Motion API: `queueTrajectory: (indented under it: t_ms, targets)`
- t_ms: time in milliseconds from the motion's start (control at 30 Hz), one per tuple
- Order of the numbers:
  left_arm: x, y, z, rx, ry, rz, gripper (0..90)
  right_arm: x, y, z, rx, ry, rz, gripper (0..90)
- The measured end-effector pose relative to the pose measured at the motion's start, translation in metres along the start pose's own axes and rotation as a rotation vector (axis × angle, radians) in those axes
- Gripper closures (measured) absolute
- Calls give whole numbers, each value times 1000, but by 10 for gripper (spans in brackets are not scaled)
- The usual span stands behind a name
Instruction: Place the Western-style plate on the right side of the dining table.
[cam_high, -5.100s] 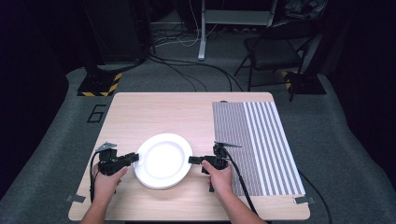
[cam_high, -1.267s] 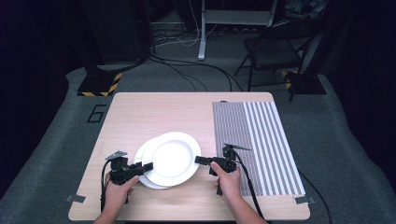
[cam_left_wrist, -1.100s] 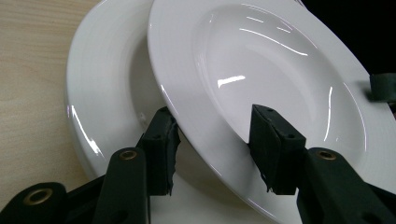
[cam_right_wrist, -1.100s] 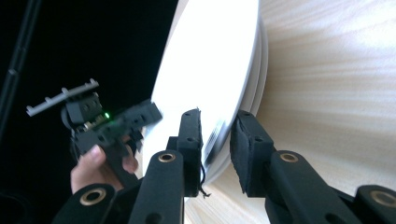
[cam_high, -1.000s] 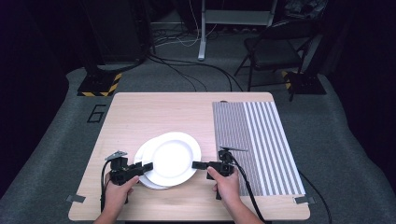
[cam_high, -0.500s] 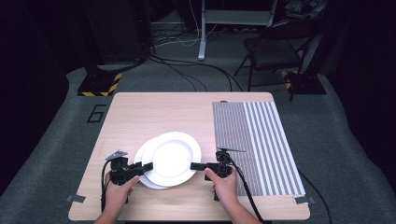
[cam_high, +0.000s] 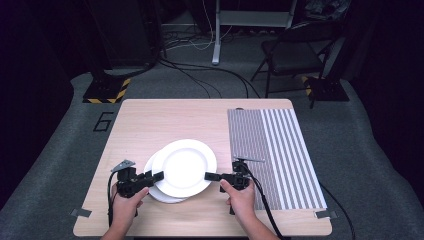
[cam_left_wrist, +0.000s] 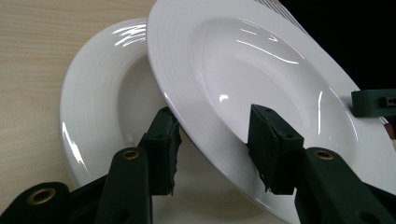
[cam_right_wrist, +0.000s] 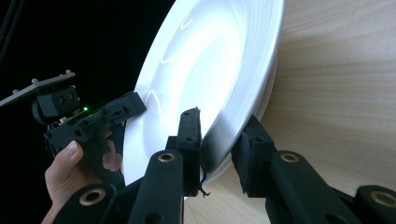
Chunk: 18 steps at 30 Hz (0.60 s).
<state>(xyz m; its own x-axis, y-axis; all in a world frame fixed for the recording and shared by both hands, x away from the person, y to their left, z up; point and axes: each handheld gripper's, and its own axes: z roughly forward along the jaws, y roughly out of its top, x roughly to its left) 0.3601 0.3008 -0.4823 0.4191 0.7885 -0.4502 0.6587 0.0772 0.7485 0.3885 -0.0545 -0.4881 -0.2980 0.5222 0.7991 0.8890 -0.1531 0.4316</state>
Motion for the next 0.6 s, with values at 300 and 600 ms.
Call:
queueTrajectory:
  t_ms: [300,600]
  targets:
    - [-6,6,-4,-19,-10,29,539,7,2,-4,-24,-17,-55,700]
    - [-13,12,-4,-20,-4,69,539,9,3,-9,-46,-25,-82,696]
